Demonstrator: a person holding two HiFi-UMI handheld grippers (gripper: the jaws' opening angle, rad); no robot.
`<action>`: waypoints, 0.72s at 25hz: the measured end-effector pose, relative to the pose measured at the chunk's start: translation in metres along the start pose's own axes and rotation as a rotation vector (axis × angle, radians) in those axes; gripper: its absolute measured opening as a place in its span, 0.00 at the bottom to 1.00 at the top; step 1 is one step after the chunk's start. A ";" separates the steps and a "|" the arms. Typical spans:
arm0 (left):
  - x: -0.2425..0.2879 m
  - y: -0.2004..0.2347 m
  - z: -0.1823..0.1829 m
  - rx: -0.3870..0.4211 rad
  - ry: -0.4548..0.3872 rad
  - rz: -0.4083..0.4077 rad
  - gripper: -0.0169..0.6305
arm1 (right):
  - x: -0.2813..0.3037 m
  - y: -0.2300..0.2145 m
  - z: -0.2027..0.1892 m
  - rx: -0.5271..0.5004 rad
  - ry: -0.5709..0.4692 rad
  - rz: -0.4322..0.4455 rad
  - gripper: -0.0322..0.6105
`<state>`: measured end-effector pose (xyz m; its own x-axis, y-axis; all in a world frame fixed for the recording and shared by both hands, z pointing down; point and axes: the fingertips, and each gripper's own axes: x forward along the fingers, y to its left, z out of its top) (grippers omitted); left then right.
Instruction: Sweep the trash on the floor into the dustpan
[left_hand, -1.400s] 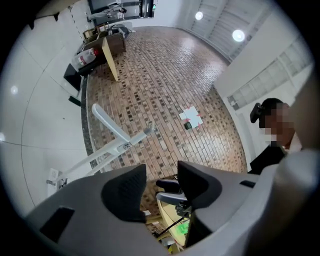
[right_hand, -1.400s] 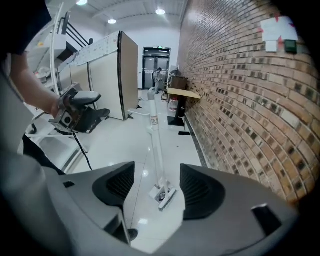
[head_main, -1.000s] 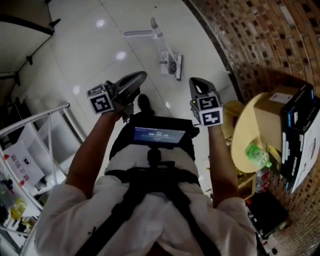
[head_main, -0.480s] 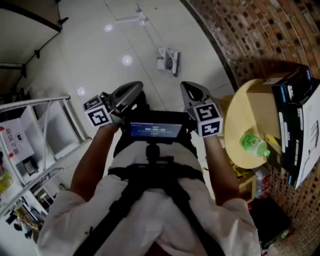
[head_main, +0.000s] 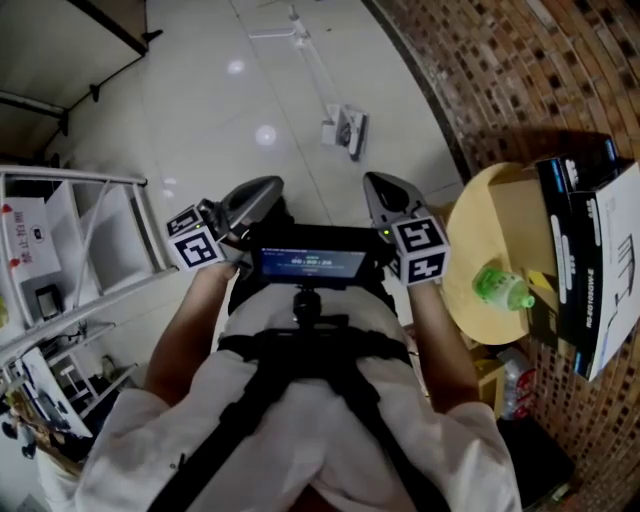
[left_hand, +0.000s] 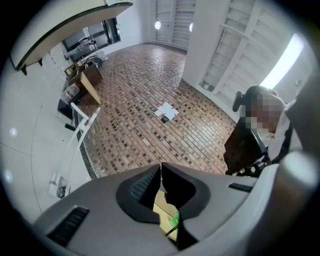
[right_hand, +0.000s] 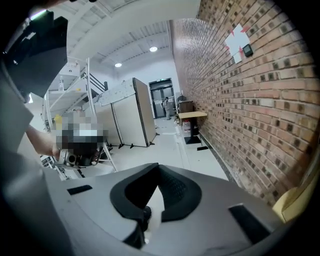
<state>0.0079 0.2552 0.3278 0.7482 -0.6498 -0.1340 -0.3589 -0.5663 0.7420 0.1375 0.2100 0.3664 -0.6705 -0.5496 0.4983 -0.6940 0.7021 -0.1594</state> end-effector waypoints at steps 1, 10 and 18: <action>-0.002 -0.001 0.001 0.004 -0.006 0.003 0.03 | -0.001 0.003 0.000 -0.002 0.008 0.006 0.05; -0.001 -0.004 0.022 0.000 0.045 -0.035 0.03 | -0.001 0.018 0.012 0.049 0.016 -0.025 0.05; -0.004 -0.005 0.043 0.005 0.090 -0.091 0.03 | 0.003 0.033 0.037 0.112 -0.025 -0.073 0.05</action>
<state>-0.0175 0.2388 0.2963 0.8251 -0.5472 -0.1407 -0.2898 -0.6236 0.7260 0.1028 0.2145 0.3309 -0.6228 -0.6095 0.4905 -0.7650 0.6057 -0.2188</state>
